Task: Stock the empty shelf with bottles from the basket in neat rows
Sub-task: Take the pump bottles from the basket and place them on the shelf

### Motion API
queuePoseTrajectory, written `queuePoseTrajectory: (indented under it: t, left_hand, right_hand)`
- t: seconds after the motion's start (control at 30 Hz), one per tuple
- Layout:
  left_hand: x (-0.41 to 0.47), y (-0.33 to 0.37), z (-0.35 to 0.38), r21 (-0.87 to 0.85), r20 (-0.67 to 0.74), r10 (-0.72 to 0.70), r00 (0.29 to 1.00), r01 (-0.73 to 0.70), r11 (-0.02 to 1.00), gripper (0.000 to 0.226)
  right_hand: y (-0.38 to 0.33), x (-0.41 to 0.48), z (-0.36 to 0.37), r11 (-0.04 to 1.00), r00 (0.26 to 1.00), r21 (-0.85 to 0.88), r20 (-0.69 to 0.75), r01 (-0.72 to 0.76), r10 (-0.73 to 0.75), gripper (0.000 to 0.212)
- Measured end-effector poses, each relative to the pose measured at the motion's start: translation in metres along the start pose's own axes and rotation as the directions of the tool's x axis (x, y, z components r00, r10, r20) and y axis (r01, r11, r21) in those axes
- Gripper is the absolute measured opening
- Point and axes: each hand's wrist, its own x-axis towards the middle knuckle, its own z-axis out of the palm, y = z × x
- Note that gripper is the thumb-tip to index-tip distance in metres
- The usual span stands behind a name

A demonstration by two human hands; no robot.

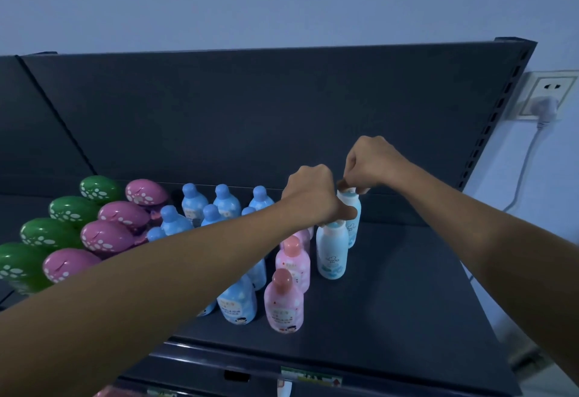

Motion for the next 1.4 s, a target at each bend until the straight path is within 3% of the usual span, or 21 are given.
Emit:
queuePoseTrajectory:
  t: [0.57, 0.83, 1.17, 1.4]
  left_hand:
    - [0.013, 0.003, 0.006, -0.074, 0.068, -0.063, 0.996, 0.068, 0.995, 0.035]
    - [0.012, 0.005, 0.009, -0.072, 0.109, -0.071, 0.992, 0.079, 0.994, 0.032]
    - [0.009, 0.001, 0.01, -0.028, 0.068, 0.045, 0.997, -0.043, 0.999, 0.044]
    - [0.0, -0.013, -0.001, -0.082, 0.102, 0.044, 0.994, -0.035, 0.996, 0.044]
  right_hand:
    - [0.0, 0.027, 0.014, 0.999, 0.999, -0.04, 0.04, -0.016, 0.018, 0.005]
    - [0.0, 0.029, 0.013, 0.997, 0.993, -0.059, 0.102, -0.056, 0.062, 0.028]
    - [-0.006, 0.023, 0.009, 0.991, 0.987, -0.103, 0.13, -0.085, 0.098, 0.026]
    - [-0.021, 0.007, -0.002, 0.995, 0.998, -0.08, 0.015, -0.064, 0.066, 0.036]
